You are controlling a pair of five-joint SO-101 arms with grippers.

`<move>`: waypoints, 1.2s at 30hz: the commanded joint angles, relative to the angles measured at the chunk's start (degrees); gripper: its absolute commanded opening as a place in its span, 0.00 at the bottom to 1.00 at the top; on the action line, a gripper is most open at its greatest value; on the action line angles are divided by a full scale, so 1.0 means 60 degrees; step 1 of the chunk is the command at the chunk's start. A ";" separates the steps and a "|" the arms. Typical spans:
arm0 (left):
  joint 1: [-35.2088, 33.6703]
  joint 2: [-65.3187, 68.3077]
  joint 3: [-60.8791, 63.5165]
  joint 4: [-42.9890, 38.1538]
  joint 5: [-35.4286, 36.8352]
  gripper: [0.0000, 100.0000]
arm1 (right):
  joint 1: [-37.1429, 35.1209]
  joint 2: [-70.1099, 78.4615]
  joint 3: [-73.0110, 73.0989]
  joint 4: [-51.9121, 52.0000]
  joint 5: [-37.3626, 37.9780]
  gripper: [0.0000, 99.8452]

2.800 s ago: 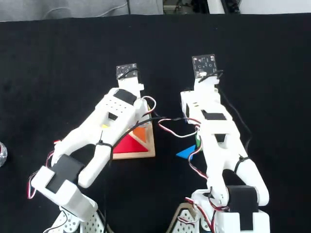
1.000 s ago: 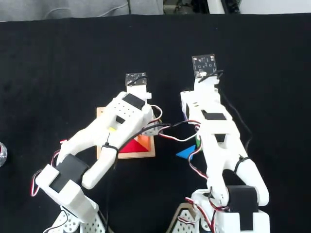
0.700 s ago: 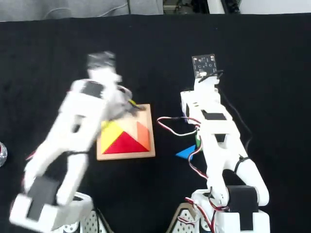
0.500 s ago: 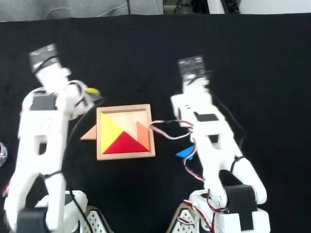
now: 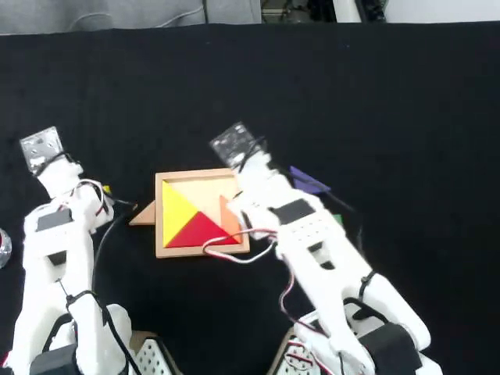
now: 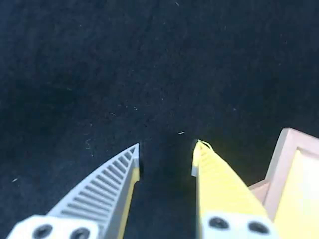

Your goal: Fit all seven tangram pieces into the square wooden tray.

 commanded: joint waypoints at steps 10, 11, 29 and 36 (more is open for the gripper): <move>-0.0139 -0.0308 0.0154 -0.0703 -0.0073 0.17 | -0.0425 0.1956 -0.1443 0.0821 -0.0103 0.01; -0.0139 -0.0308 0.0154 -0.0703 -0.0073 0.17 | -0.0425 0.2088 -0.1502 0.0821 -0.0103 0.01; -0.0139 -0.0308 0.0168 -0.0718 -0.0073 0.17 | 0.2139 -0.1399 -0.0154 -0.0088 -0.0044 0.01; -0.0139 -0.0308 0.0168 -0.0718 -0.0073 0.17 | 0.3150 0.0711 -0.2440 0.1553 -0.0029 0.04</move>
